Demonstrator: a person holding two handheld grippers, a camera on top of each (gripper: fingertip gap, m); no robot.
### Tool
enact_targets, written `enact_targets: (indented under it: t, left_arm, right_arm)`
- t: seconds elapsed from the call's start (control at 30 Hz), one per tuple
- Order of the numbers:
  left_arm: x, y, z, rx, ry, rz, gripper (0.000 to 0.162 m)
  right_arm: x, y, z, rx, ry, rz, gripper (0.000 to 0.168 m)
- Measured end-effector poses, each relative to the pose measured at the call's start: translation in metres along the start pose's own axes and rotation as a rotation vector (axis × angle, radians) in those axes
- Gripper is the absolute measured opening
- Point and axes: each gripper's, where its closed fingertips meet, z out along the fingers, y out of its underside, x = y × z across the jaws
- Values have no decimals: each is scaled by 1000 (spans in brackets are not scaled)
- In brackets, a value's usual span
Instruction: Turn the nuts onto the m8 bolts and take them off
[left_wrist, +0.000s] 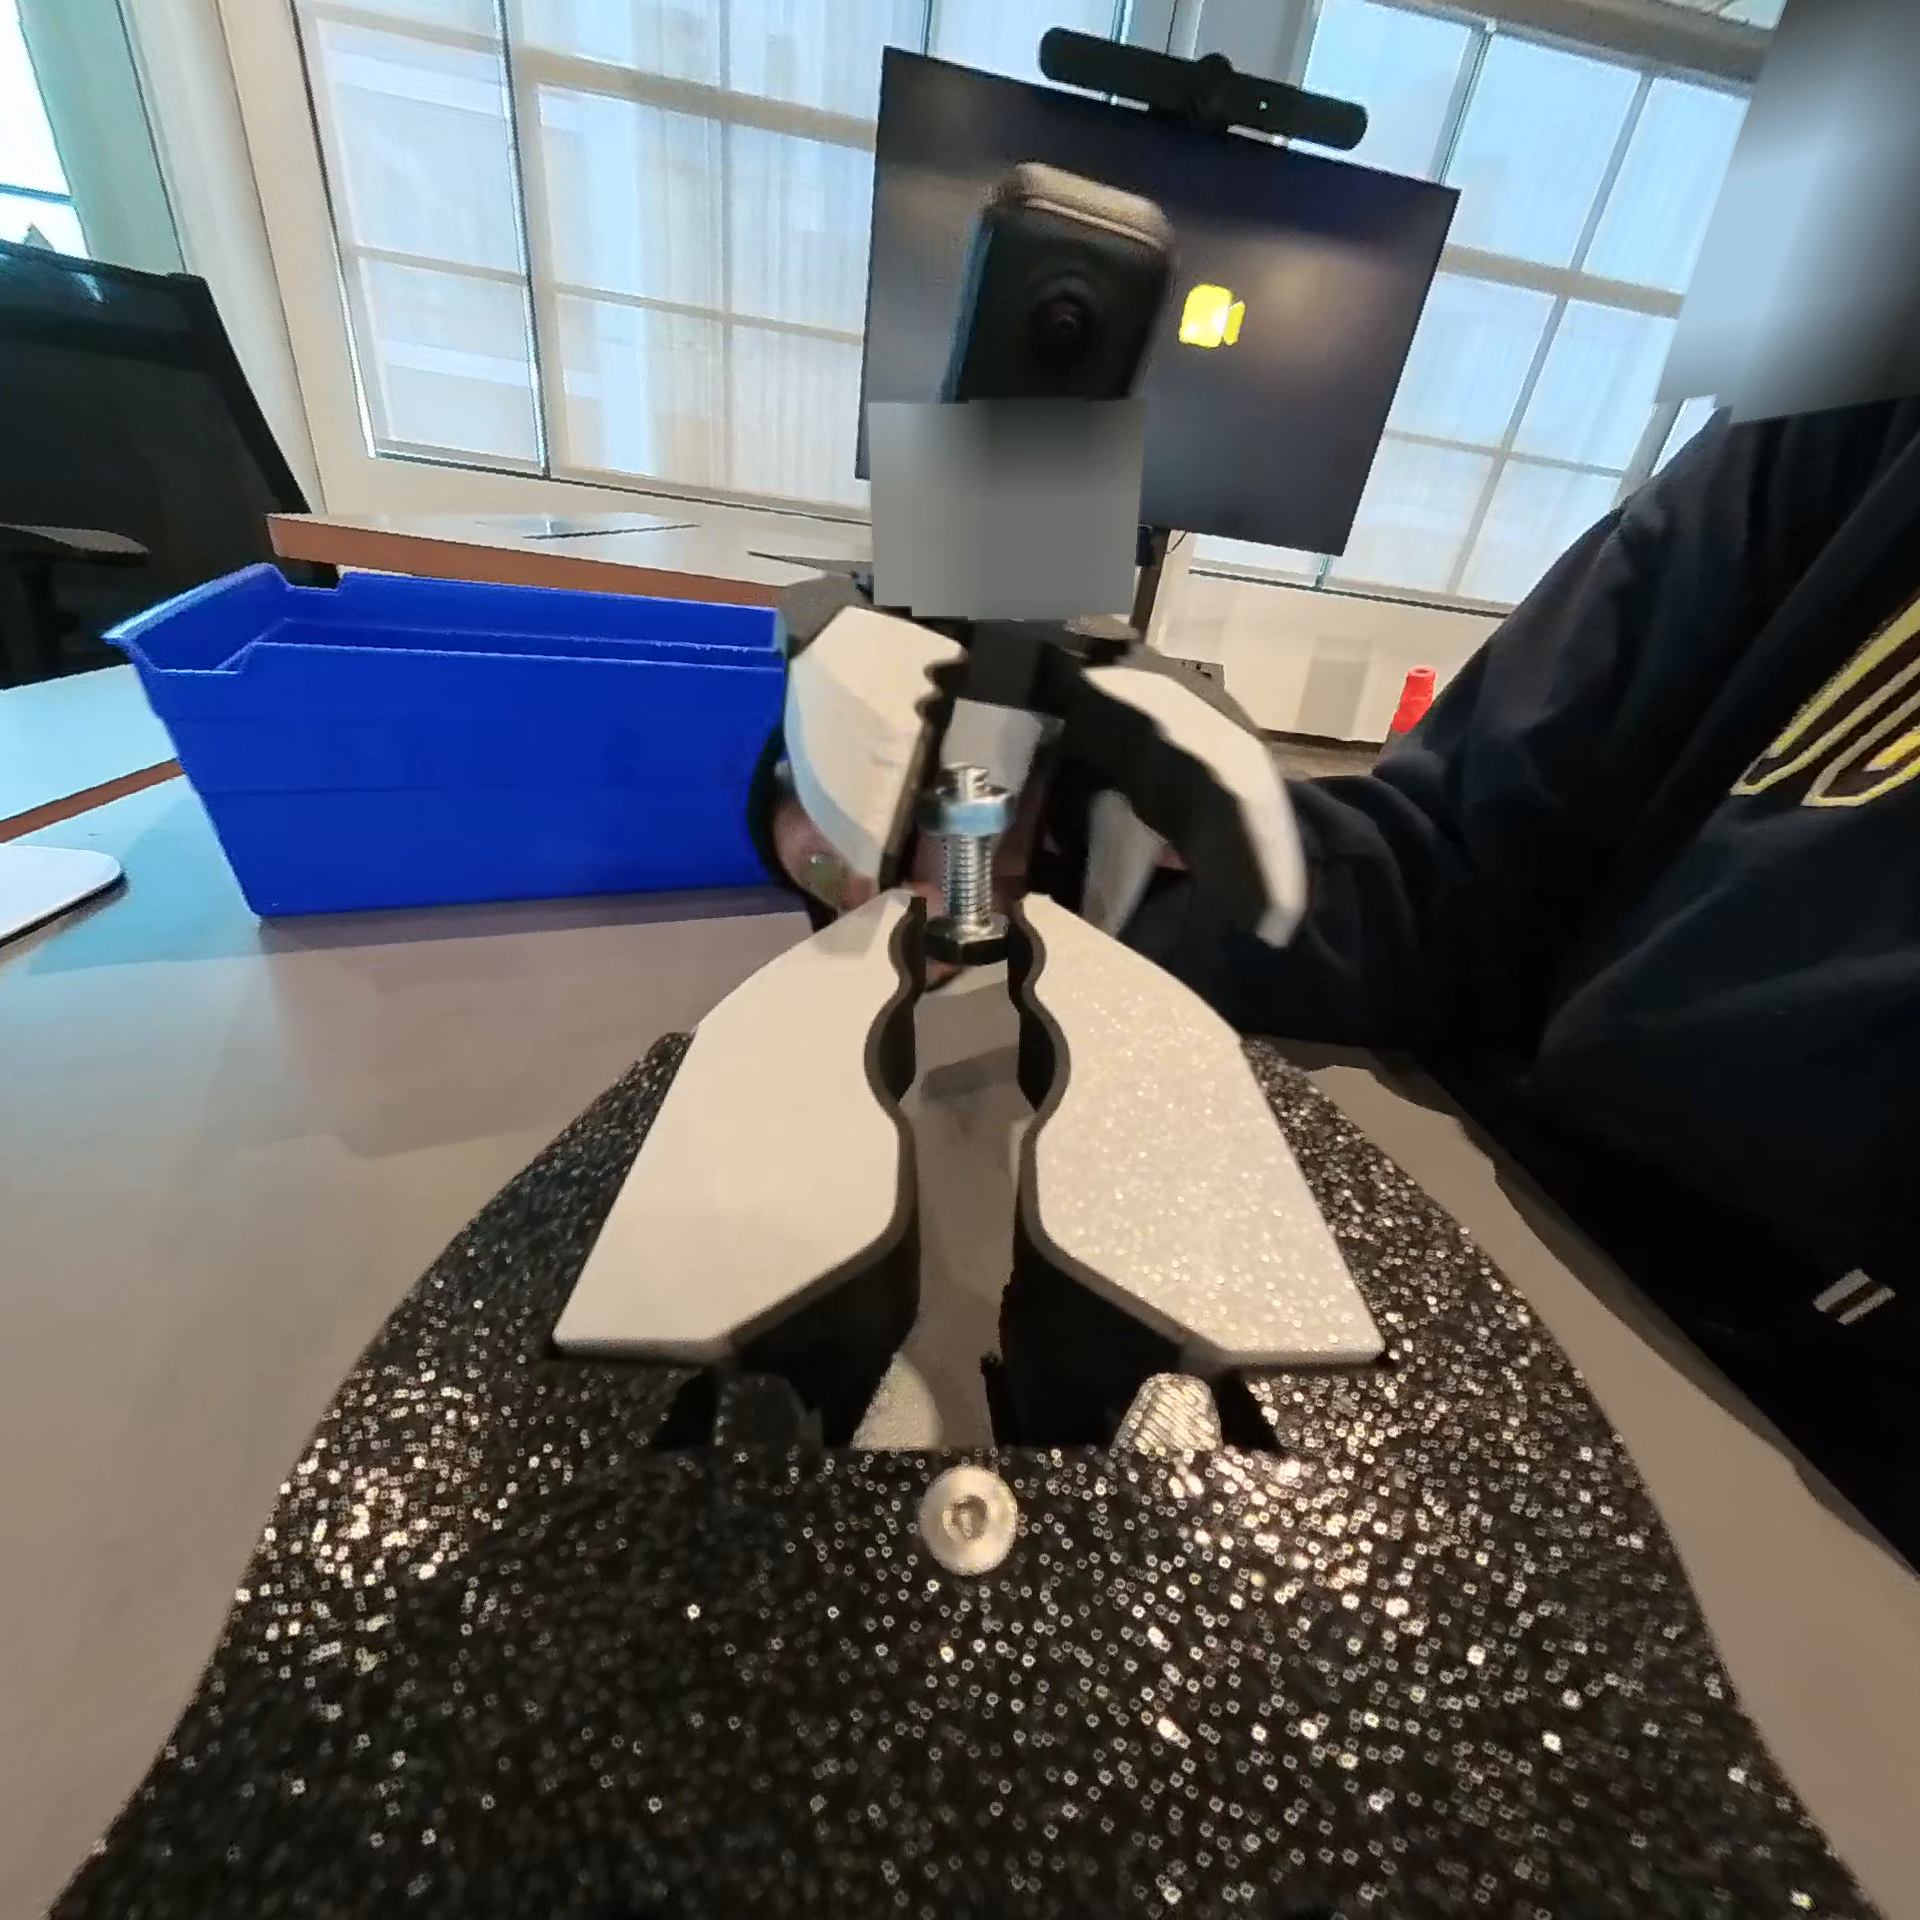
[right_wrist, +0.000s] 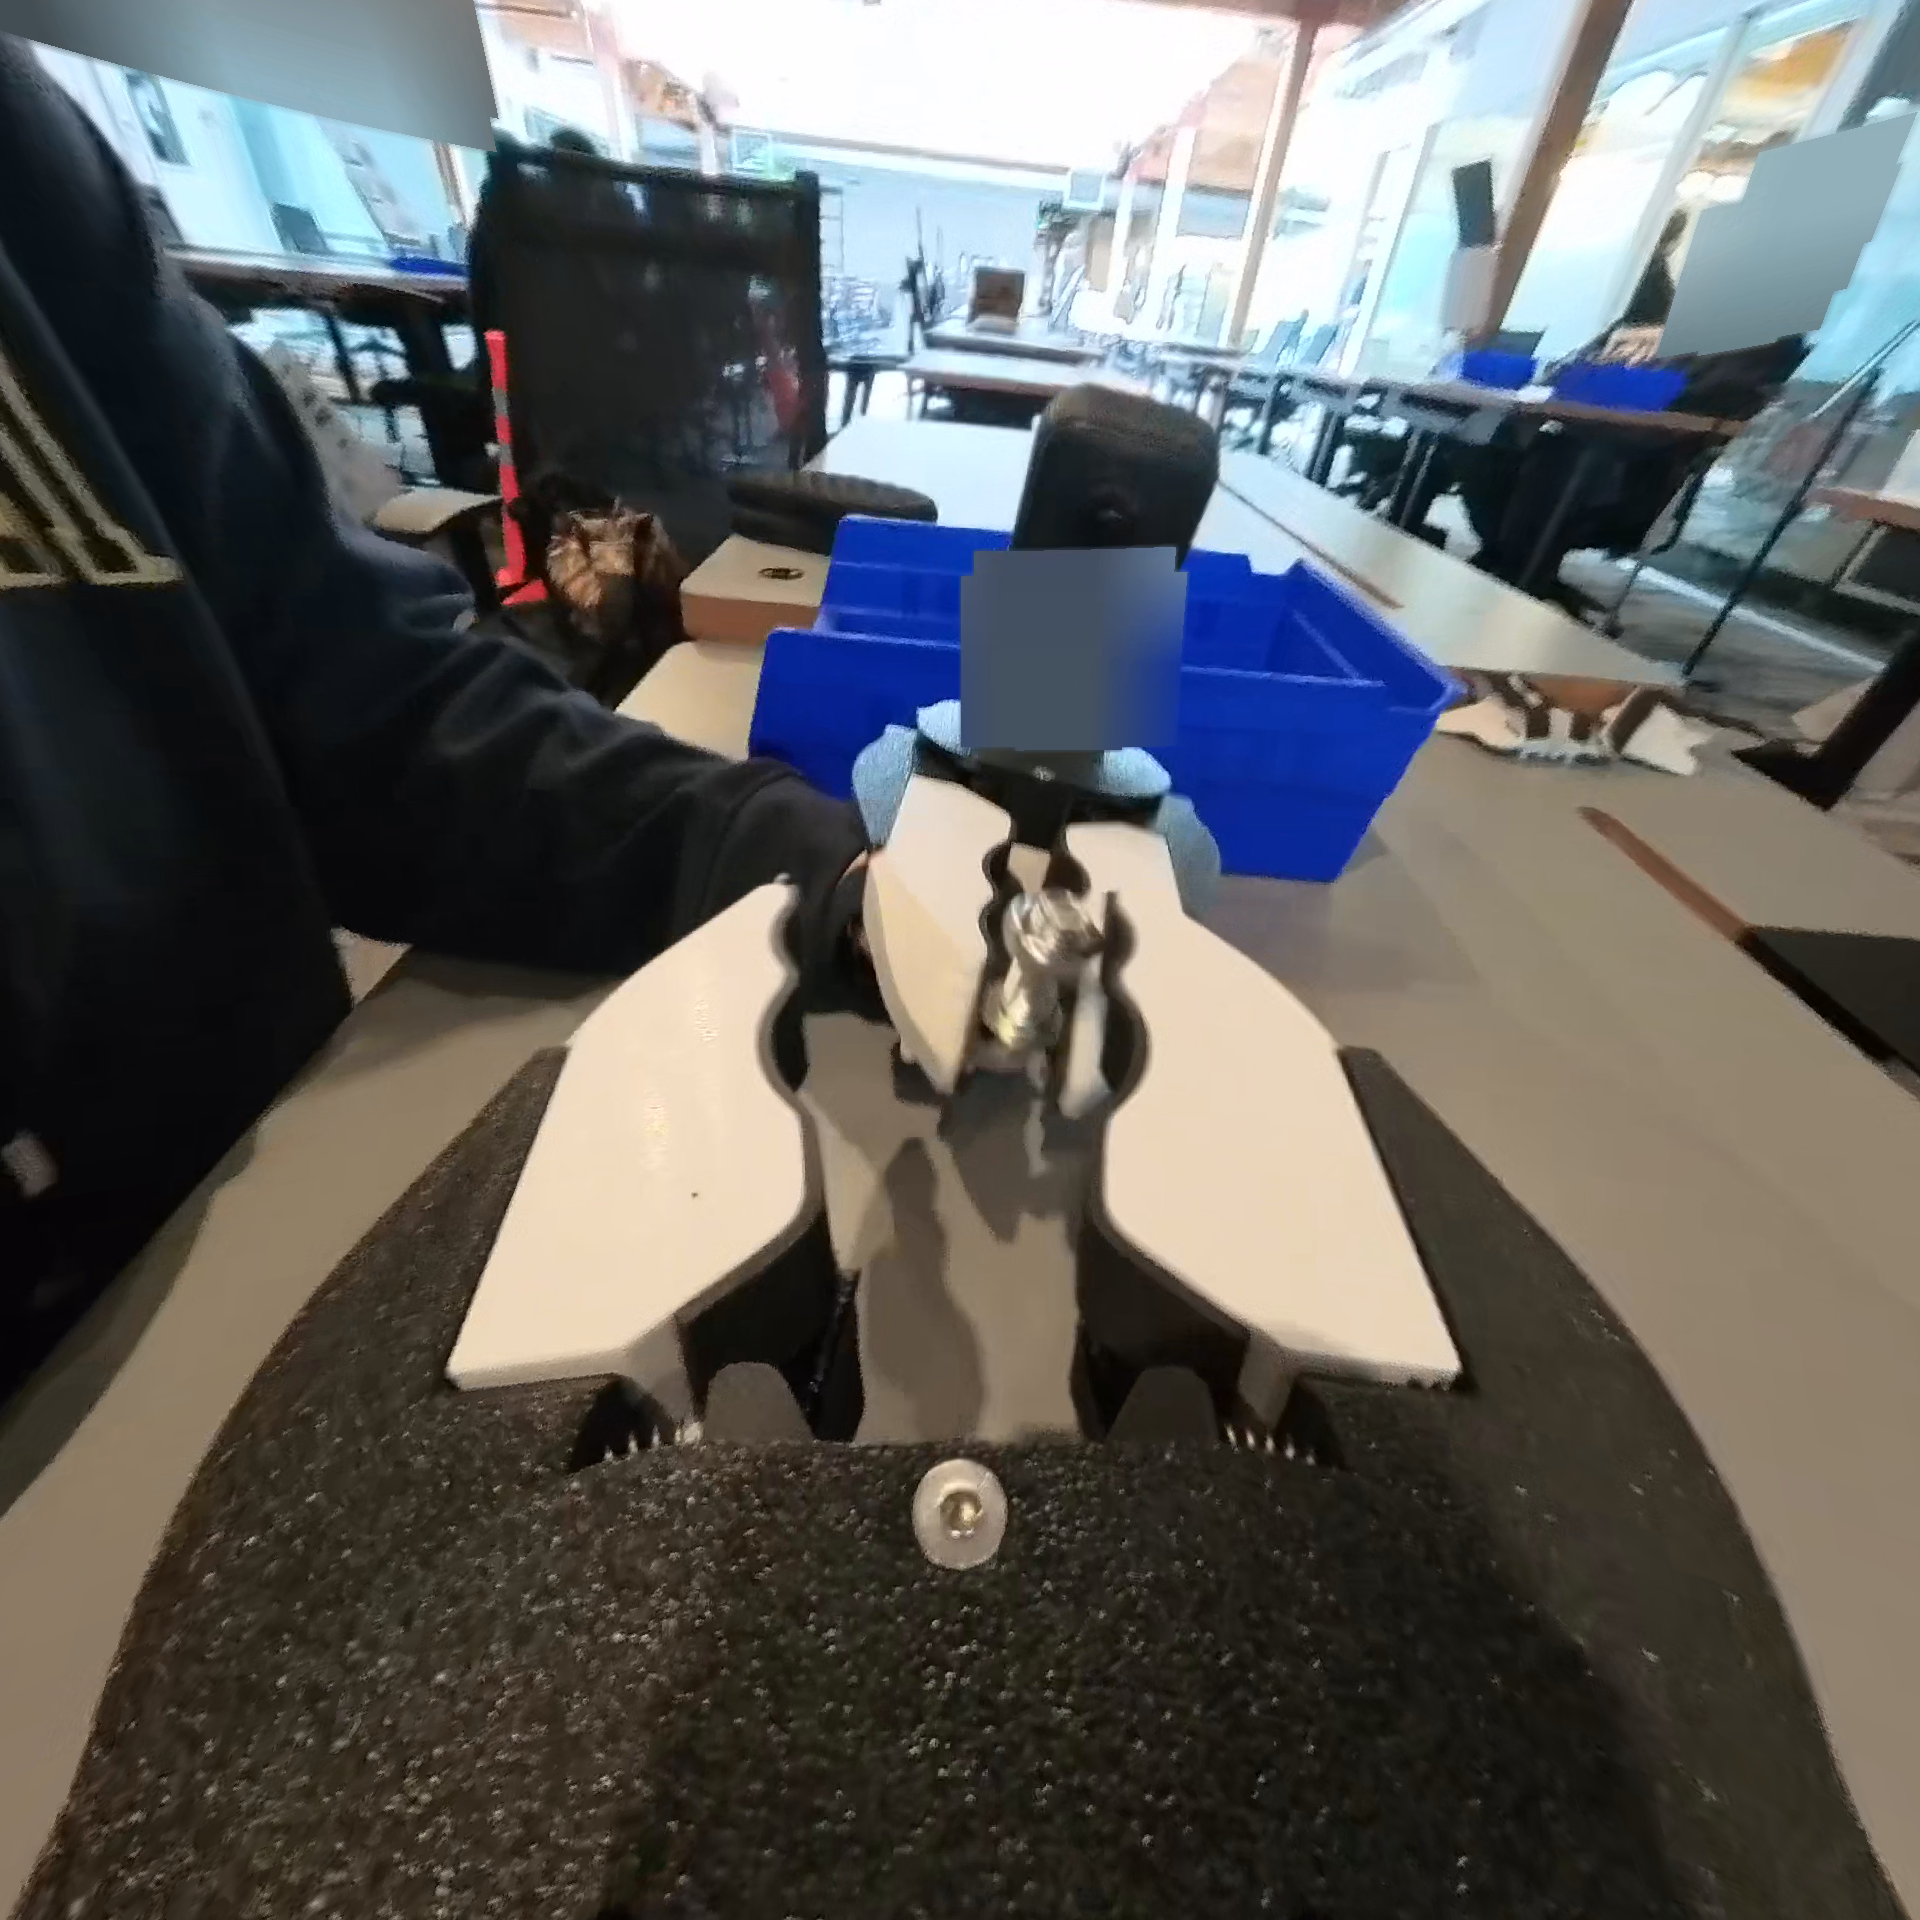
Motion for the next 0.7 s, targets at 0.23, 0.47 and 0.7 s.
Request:
enact_targets:
  t: [0.23, 0.47, 0.7]
  left_arm:
    - [0, 0, 0, 3, 1, -8, 15]
    - [2, 3, 2, -20, 11, 5, 14]
    - [4, 5, 4, -38, 19, 18, 15]
  right_arm:
    - [16, 0, -28, 33, 44, 66, 42]
    - [11, 5, -7, 12, 21, 72, 33]
    - [11, 0, -9, 32, 17, 83, 15]
